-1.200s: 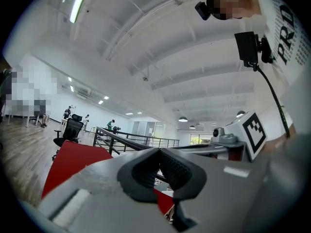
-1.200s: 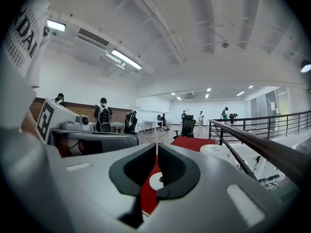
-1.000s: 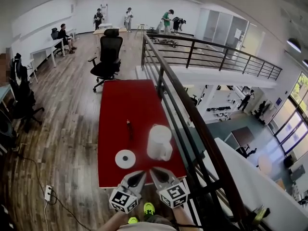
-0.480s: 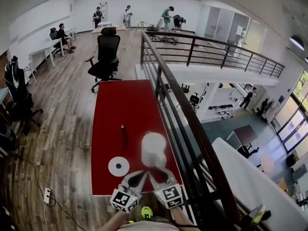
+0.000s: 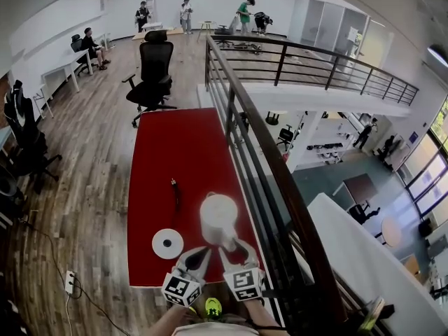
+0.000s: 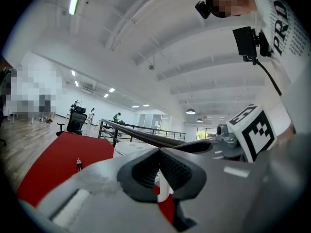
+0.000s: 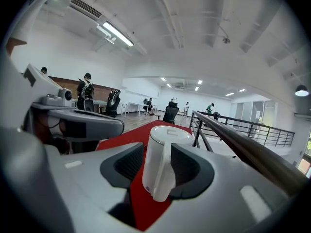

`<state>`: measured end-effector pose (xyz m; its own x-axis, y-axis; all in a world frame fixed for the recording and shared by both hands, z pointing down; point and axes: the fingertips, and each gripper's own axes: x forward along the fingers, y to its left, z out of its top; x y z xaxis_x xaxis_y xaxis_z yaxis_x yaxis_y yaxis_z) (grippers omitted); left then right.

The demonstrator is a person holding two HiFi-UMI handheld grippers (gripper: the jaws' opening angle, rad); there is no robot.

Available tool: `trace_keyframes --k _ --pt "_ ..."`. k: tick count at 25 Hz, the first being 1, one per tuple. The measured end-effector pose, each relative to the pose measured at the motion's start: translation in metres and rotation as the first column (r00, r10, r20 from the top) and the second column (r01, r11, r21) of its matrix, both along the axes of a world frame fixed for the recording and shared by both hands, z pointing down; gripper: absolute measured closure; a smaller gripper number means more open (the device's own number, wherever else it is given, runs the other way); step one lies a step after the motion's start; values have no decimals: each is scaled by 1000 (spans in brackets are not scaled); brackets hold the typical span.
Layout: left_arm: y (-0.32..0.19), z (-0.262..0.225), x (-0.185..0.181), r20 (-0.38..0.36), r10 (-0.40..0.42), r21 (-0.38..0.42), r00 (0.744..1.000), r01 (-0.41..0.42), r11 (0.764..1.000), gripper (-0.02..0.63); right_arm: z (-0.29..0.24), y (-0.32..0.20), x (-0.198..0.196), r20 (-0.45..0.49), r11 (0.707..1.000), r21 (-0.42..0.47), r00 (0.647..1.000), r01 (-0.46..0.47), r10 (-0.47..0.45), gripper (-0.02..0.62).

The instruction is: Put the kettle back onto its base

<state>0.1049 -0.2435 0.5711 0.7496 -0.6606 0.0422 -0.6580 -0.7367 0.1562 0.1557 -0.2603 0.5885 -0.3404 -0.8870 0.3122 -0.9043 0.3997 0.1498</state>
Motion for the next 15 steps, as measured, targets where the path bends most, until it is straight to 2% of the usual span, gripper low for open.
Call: trace_keyframes --k 5,12,15 --pt "-7 12 7 14 12 -24 1000 -12 1000 611 15 -11 14 -21 998 -18 998 -52 52 425" --pt "-12 33 12 34 35 -62 999 -33 998 611 15 -11 21 -21 998 9 998 -65 65 415" --pt "-17 34 14 35 44 -74 998 -41 996 611 22 -18 22 -26 998 -26 998 -64 63 406"
